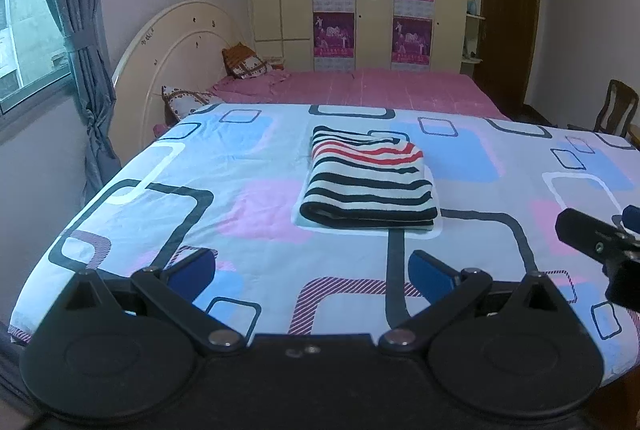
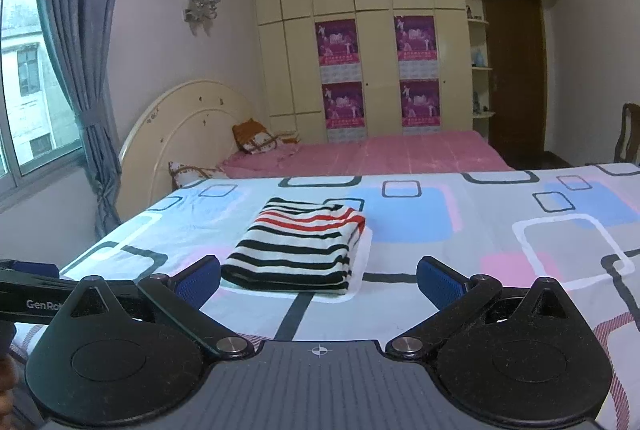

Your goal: Fold small clothes

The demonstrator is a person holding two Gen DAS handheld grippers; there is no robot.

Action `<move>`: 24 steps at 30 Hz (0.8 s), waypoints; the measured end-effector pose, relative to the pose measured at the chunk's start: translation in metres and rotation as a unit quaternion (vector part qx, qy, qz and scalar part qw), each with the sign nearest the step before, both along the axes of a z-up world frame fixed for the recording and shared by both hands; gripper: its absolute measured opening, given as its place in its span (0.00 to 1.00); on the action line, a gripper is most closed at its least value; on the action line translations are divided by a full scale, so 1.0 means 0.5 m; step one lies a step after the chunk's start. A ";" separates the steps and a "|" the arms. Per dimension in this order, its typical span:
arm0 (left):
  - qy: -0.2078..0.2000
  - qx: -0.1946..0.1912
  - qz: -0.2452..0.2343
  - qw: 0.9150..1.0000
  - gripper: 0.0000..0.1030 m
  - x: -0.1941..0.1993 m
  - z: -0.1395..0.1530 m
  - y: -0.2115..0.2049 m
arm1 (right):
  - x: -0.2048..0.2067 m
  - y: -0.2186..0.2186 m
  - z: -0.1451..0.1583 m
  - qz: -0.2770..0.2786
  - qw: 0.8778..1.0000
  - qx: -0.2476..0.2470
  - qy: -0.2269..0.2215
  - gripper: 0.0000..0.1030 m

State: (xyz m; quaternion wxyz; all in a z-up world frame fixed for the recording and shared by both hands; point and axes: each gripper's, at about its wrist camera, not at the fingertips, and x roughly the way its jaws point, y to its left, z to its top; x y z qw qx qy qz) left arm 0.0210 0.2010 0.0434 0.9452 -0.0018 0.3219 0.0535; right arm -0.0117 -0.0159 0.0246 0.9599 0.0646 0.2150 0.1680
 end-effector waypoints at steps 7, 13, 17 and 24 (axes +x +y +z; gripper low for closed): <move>-0.001 0.001 0.005 1.000 1.00 -0.007 0.004 -0.002 | -0.005 -0.010 -0.001 0.002 1.000 0.003 0.000 1.00; -0.001 0.004 0.010 1.000 1.00 -0.008 0.002 -0.002 | -0.004 -0.011 -0.002 0.002 1.000 0.004 -0.001 1.00; 0.000 0.003 0.010 1.000 1.00 -0.008 0.002 -0.003 | -0.002 -0.010 -0.004 0.004 1.000 0.003 0.001 1.00; -0.001 0.006 0.012 1.000 1.00 -0.007 0.003 -0.004 | 0.003 -0.008 -0.005 0.008 1.000 0.003 0.003 1.00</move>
